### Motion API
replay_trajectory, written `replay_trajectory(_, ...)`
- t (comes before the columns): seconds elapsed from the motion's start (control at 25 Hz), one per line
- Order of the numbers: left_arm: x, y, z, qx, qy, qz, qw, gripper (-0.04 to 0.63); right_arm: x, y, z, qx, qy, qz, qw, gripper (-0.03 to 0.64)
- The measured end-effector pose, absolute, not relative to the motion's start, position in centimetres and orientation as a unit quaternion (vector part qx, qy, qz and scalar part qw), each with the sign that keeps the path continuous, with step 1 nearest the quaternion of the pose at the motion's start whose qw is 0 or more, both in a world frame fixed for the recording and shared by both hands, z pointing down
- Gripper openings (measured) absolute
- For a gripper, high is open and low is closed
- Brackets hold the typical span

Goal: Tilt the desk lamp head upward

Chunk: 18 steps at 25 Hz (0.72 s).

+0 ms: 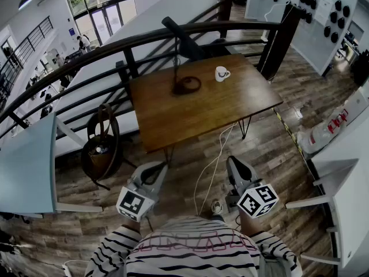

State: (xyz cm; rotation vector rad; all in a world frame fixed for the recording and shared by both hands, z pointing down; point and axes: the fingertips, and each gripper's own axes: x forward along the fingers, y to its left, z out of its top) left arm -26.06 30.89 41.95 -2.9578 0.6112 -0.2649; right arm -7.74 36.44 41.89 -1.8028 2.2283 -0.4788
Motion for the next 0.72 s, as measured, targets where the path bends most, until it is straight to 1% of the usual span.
replay_trajectory(0.32,-20.7,29.9,41.9,-0.968,0.228,-0.092,0.056,0.004,-3.1,34.9,41.1,-0.597,0.779,-0.145,0.124,0.007)
replay_trajectory(0.36,-20.0,29.7,41.9,-0.967,0.234,-0.090,0.054,0.003,-2.3,34.6,41.2,-0.596,0.781,-0.143,0.120,0.038)
replay_trajectory(0.4,-19.2,29.6,41.8,-0.966,0.241,-0.085,0.051,0.004,-1.6,34.4,41.3,-0.593,0.783,-0.144,0.117,0.052)
replay_trajectory(0.44,-18.5,29.5,41.8,-0.965,0.247,-0.079,0.046,0.005,-0.9,34.2,41.4,-0.590,0.786,-0.145,0.114,0.052)
replay_trajectory(0.56,-16.3,29.4,41.9,-0.960,0.268,-0.070,0.037,0.005,1.2,33.4,41.9,-0.580,0.794,-0.148,0.104,0.105)
replay_trajectory(0.72,-13.1,29.2,42.4,-0.951,0.298,-0.070,0.039,0.005,4.6,32.6,42.6,-0.562,0.806,-0.156,0.102,0.142)
